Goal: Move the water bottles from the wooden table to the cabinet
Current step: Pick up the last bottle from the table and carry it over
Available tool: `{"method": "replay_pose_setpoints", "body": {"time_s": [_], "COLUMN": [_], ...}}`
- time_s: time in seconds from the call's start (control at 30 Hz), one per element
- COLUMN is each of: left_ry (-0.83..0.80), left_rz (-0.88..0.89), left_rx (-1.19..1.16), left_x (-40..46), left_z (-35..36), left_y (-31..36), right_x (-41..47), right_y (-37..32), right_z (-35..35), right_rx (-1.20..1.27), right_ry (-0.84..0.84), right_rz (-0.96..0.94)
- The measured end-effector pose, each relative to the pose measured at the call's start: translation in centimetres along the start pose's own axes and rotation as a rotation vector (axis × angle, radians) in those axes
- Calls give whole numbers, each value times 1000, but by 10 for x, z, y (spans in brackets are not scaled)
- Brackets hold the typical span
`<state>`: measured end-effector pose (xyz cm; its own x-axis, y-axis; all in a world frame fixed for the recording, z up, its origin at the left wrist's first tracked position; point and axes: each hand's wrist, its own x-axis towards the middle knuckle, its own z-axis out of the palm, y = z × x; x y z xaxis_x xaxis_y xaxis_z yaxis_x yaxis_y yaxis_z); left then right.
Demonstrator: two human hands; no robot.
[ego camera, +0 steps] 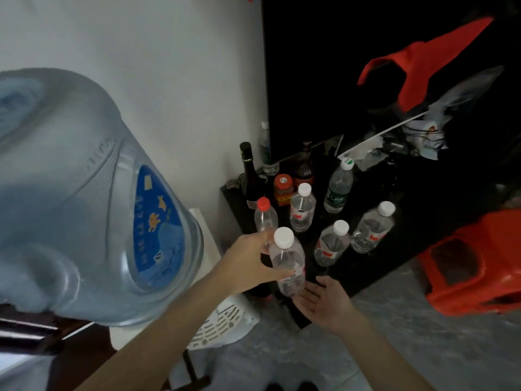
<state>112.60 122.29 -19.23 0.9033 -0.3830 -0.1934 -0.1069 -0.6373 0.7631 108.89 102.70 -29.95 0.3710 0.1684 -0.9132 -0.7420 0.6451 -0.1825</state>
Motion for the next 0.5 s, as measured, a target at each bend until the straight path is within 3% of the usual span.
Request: {"method": "replay_pose_setpoints", "body": {"time_s": [0.5], "left_ry": [68], "left_rz": [-75], "left_rx": [70], "left_x": [48], "left_z": [66], "left_y": [-44], "right_x": [81], "right_y": [-36], "right_z": [-28], "right_rx": [-157], "right_ry": [-1], "right_rz": [4]}}
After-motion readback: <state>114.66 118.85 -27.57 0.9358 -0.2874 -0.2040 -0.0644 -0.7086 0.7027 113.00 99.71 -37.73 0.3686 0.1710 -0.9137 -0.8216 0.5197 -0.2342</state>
